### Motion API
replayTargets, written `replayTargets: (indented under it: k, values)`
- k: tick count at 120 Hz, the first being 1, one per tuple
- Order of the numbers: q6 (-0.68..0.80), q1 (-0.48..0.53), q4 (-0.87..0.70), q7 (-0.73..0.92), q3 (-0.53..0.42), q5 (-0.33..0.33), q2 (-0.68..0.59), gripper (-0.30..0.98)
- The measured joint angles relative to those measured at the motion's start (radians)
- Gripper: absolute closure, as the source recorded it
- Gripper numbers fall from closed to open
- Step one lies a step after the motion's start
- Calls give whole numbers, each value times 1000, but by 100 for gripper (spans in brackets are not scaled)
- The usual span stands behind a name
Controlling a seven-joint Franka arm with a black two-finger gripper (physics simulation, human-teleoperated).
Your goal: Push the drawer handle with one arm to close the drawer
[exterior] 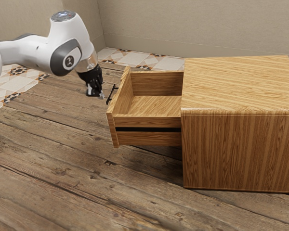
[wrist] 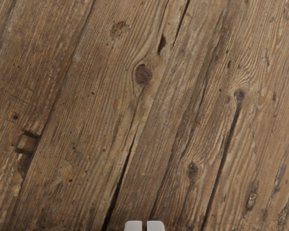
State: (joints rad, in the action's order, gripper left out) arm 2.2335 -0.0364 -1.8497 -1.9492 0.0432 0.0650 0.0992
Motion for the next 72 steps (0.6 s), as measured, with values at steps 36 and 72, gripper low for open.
replayTargets:
  k: [36, 72]
  values:
    - [31, 5, 11, 10, -35, 1, 30, 79]
    - [48, 6, 40, 14, -70, 1, 59, 79]
